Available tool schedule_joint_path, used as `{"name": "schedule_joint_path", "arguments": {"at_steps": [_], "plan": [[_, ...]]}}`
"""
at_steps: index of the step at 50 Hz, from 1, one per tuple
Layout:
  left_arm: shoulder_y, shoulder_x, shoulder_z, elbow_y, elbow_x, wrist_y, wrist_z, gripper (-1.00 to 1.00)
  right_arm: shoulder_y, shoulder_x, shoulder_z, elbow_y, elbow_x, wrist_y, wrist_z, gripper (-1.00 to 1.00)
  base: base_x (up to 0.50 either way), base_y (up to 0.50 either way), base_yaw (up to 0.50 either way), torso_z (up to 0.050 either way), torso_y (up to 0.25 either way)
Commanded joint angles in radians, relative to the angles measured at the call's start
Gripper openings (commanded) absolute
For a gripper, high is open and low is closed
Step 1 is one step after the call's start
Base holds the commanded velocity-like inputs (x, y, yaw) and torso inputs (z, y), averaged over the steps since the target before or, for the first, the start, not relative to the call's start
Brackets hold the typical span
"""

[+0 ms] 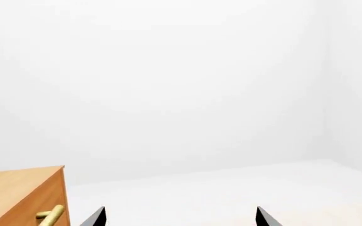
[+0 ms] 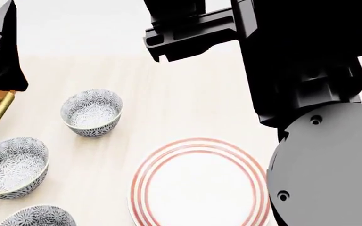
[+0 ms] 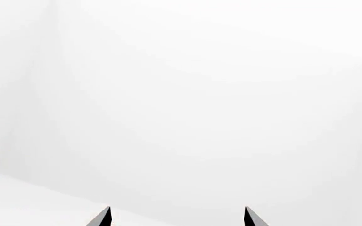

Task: Put the bowl at the front on the plate.

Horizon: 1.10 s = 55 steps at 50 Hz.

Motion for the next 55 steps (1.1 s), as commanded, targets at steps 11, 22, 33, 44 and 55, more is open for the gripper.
{"name": "schedule_joint_path", "arguments": {"at_steps": [11,22,33,44,55], "plan": [[0.130,0.009,-0.010,-0.046,-0.228,0.000,-0.162,1.00,0.028,0.011,-0.019,0.024,-0.021,-0.020,-0.018,1.00,0.00,0.00,0.00,0.000,0.000],[0.209,0.015,0.017,-0.063,-0.264,0.007,-0.158,1.00,0.026,0.020,-0.026,0.028,-0.027,-0.033,-0.027,1.00,0.00,0.00,0.00,0.000,0.000],[0.278,0.014,0.027,-0.073,-0.248,0.018,-0.130,1.00,0.026,0.023,-0.031,0.027,-0.022,-0.040,-0.026,1.00,0.00,0.00,0.00,0.000,0.000],[0.353,0.009,0.027,-0.070,-0.201,0.036,-0.084,1.00,0.018,0.025,-0.040,0.027,-0.021,-0.052,-0.033,1.00,0.00,0.00,0.00,0.000,0.000],[0.451,0.003,0.039,-0.069,-0.101,0.060,-0.004,1.00,0.013,0.029,-0.048,0.023,-0.026,-0.064,-0.039,1.00,0.00,0.00,0.00,0.000,0.000]]}}
